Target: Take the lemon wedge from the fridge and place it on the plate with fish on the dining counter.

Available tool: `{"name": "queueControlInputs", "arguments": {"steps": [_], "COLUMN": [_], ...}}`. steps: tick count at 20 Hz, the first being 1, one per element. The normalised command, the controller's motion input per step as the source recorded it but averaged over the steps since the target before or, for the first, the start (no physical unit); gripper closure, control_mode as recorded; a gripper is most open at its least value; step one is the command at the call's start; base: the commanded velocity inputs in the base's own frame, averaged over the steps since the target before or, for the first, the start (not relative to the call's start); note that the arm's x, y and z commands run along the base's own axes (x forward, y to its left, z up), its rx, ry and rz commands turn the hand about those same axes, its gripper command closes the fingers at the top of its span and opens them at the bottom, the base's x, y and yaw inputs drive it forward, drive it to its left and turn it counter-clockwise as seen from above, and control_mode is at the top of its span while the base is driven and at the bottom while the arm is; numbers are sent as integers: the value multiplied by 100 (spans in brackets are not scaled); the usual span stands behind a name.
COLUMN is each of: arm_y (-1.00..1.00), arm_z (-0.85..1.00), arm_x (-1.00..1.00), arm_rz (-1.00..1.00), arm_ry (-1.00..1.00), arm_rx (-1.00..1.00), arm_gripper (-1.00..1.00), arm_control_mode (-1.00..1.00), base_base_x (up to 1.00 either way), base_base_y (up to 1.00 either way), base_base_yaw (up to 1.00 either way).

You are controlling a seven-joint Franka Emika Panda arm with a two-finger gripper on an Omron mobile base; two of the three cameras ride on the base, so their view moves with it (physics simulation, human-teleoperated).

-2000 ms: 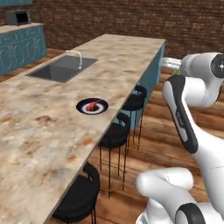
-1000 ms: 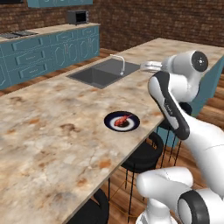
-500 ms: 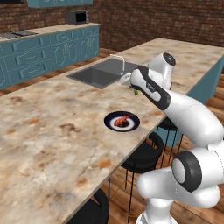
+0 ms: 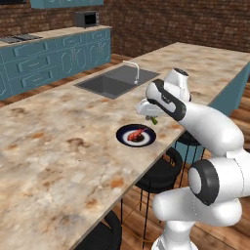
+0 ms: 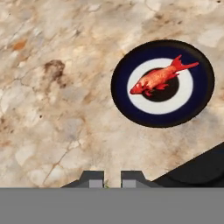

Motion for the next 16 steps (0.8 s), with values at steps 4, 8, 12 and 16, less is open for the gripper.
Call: {"name": "queueControlInputs", "arguments": {"steps": [4, 8, 12, 16], "arm_y": [14, 14, 1, -6], "arm_z": [-21, -22, -29, -36], "arm_x": [-18, -17, 40, 98], "arm_rz": [8, 0, 0, 0], "arm_ry": [2, -3, -12, -1], "arm_rx": [-3, -1, -3, -1], "arm_gripper": [100, 100, 100, 100], "arm_control_mode": [-100, -100, -100, -100], "base_base_x": [0, 0, 0, 0], "base_base_y": [0, 0, 0, 0], "base_base_yaw": [0, 0, 0, 0]}}
